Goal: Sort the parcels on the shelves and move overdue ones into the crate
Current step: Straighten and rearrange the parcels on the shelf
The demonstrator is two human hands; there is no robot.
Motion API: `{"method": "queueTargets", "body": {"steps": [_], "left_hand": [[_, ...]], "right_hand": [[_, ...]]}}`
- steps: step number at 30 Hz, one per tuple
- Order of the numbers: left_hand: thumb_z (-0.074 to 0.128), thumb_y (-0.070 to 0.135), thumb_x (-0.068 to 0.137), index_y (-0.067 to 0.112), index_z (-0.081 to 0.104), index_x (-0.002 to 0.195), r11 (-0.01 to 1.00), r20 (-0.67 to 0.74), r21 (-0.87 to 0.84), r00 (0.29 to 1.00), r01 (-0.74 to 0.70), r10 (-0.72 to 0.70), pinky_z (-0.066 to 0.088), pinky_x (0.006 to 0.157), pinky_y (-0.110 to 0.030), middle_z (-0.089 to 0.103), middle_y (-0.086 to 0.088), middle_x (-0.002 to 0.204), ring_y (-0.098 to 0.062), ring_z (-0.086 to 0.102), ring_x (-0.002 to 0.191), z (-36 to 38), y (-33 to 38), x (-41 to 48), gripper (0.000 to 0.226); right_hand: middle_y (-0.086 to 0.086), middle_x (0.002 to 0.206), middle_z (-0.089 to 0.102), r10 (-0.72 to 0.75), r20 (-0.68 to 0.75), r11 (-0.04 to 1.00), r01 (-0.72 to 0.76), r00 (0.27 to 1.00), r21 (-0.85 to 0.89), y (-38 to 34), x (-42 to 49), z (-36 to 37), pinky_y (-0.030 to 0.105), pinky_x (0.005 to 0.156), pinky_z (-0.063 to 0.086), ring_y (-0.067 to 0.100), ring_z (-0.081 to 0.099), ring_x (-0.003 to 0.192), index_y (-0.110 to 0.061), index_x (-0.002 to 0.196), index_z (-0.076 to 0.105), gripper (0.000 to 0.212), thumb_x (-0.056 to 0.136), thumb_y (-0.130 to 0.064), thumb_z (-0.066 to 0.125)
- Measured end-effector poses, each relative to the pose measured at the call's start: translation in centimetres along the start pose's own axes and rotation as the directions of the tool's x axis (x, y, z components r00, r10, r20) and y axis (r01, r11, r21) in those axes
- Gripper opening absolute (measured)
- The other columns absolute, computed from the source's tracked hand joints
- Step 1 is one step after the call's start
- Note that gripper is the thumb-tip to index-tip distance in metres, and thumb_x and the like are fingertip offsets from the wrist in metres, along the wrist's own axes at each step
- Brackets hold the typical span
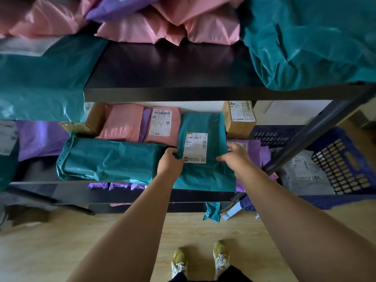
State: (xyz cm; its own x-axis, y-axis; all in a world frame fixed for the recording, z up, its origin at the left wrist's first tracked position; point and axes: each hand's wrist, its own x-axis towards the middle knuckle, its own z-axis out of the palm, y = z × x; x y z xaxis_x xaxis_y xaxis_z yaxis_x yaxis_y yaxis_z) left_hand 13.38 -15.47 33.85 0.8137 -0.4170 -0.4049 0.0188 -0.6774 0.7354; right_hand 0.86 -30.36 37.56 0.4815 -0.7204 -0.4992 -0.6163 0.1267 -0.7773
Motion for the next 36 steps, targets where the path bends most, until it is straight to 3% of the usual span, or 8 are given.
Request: {"method": "queueTargets", "body": {"steps": [8,11,13,17,23,28,31,36], "left_hand": [[0.050,0.007,0.095,0.015,0.046,0.144,0.999,0.155,-0.013,0.987,0.036,-0.033,0.049,0.065,-0.033,0.062,-0.007,0.113,-0.019,0.058,0.073,0.9,0.3,0.6,0.049],[0.049,0.009,0.093,0.015,0.049,0.141,1.000,0.140,0.025,0.990,-0.006,0.002,0.051,0.072,-0.031,0.054,-0.008,0.136,-0.025,0.063,0.096,1.2,0.3,0.7,0.048],[0.048,0.012,0.093,0.018,0.049,0.142,0.996,0.111,0.078,0.993,-0.033,0.024,0.053,0.075,-0.031,0.046,-0.006,0.145,-0.027,0.061,0.108,1.2,0.5,0.7,0.050],[0.043,0.011,0.095,0.023,0.044,0.145,0.991,0.101,0.099,0.992,-0.091,0.081,0.043,0.051,-0.022,0.052,-0.003,0.139,-0.015,0.061,0.073,1.8,2.7,0.8,0.051],[0.042,0.018,0.102,0.024,0.034,0.151,0.987,0.224,-0.011,0.962,-0.157,0.156,0.035,0.047,-0.023,0.059,0.003,0.102,-0.010,0.046,0.056,4.5,9.0,1.0,0.051],[0.046,0.020,0.097,0.018,0.057,0.122,0.981,0.314,-0.171,0.938,-0.093,0.144,0.053,0.082,-0.036,0.065,-0.007,0.099,-0.022,0.063,0.089,7.2,13.8,1.0,0.027],[0.048,0.016,0.095,0.017,0.059,0.111,0.972,0.300,-0.232,0.947,-0.043,0.113,0.047,0.081,-0.033,0.060,-0.001,0.087,-0.017,0.057,0.083,8.2,15.1,1.6,0.019],[0.043,0.014,0.098,0.013,0.057,0.127,0.948,0.353,-0.313,0.934,0.060,0.058,0.045,0.102,-0.037,0.061,-0.008,0.115,-0.019,0.055,0.105,9.0,15.6,1.9,0.031]], "right_hand": [[-0.004,0.131,0.058,-0.047,0.036,0.998,0.049,0.998,-0.044,0.2,1.5,0.2,0.027,0.082,0.045,0.019,0.057,0.102,-0.015,0.137,0.054,0.044,0.095,-0.005,0.059],[0.005,0.149,0.045,-0.037,0.019,0.999,0.037,0.999,-0.038,0.9,1.8,0.4,0.028,0.097,0.041,0.024,0.050,0.128,-0.015,0.146,0.044,0.052,0.097,-0.007,0.056],[0.002,0.142,0.053,-0.058,-0.041,0.998,0.056,0.997,-0.041,1.1,1.8,0.1,0.027,0.090,0.047,0.021,0.057,0.117,-0.017,0.141,0.052,0.048,0.095,-0.007,0.056],[-0.003,0.104,0.061,-0.096,-0.289,0.993,0.071,0.953,-0.099,0.4,1.9,-1.9,0.023,0.058,0.038,0.015,0.054,0.086,-0.016,0.110,0.064,0.026,0.094,-0.007,0.046],[0.006,0.118,0.058,-0.061,-0.447,0.997,0.071,0.892,0.005,-1.6,4.2,-5.2,0.024,0.054,0.033,0.016,0.052,0.085,-0.013,0.127,0.050,0.029,0.100,-0.023,0.048],[0.011,0.144,0.048,0.019,-0.337,0.998,0.002,0.941,0.062,-3.2,6.2,-6.5,0.031,0.084,0.046,0.027,0.053,0.122,-0.014,0.148,0.037,0.047,0.104,-0.030,0.042],[0.012,0.123,0.058,0.044,-0.264,0.996,-0.021,0.964,0.089,-3.7,7.3,-6.6,0.026,0.058,0.037,0.019,0.054,0.090,-0.009,0.138,0.049,0.041,0.104,-0.031,0.040],[0.008,0.112,0.061,0.051,-0.211,0.996,-0.034,0.976,0.080,-3.9,7.8,-6.4,0.033,0.074,0.043,0.021,0.057,0.094,-0.012,0.131,0.055,0.038,0.104,-0.032,0.039]]}}
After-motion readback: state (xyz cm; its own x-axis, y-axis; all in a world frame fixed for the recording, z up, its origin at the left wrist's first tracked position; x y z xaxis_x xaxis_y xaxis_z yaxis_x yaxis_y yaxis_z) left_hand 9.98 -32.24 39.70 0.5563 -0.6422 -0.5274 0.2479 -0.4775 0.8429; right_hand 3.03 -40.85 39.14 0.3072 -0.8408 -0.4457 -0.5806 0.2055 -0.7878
